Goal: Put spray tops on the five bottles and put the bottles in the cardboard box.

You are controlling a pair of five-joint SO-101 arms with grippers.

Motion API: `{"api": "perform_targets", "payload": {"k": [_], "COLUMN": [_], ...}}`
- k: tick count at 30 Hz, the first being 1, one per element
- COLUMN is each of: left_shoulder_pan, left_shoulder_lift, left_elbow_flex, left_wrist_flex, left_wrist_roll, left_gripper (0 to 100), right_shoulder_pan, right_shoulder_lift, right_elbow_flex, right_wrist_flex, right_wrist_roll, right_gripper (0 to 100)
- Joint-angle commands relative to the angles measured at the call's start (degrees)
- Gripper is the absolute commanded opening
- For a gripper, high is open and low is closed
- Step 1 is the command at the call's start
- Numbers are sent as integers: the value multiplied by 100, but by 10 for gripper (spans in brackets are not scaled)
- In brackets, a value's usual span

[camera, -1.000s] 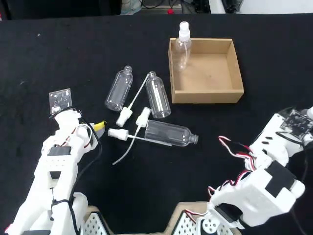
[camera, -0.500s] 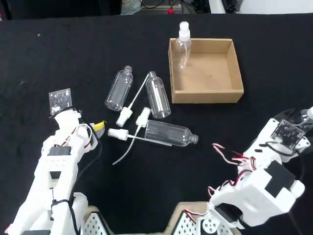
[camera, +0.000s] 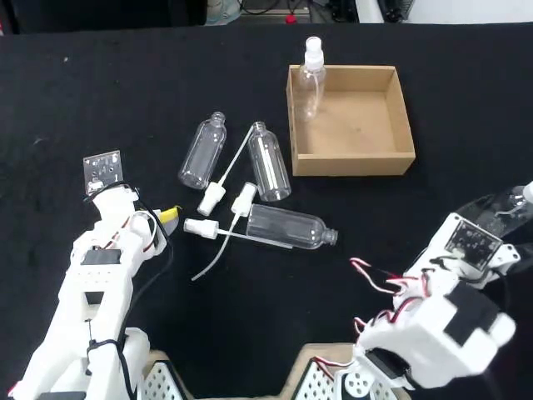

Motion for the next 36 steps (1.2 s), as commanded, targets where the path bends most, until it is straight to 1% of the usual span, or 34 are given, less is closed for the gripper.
{"api": "perform_targets", "payload": {"k": [1,5,9,12,14,19,21,22,25,29,36], "left_shoulder_pan": [75,75,75,75,75,75,75,66,57,66,66], "left_shoulder_lift": [-123,-123,-123,-123,-123,-123,-123,-123,-123,-123,-123], "left_elbow_flex": [-48,-48,-48,-48,-48,-48,-48,-48,-48,-48,-48], "left_wrist_flex": [-132,-132,-123,-114,-114,-114,-105,-105,-97,-97,-97], "left_wrist_roll": [-26,-26,-26,-26,-26,-26,-35,-35,-35,-35,-35], "left_gripper": [289,289,289,289,289,289,289,289,289,289,289], "right_shoulder_pan": [-158,-176,-123,-123,-123,-123,-141,-167,-176,-158,-167], "right_shoulder_lift": [-919,-1921,-2897,-3820,-4558,-6589,-7380,-7749,-8681,-9481,-9675], "right_elbow_flex": [444,954,840,787,699,382,356,374,374,374,207], "right_wrist_flex": [-114,-9,1415,2716,3763,7059,8132,8510,9204,9881,10541], "right_wrist_roll": [79,35,35,35,35,35,35,35,35,70,79], "right_gripper": [371,371,371,371,371,371,371,371,363,271,283]}}
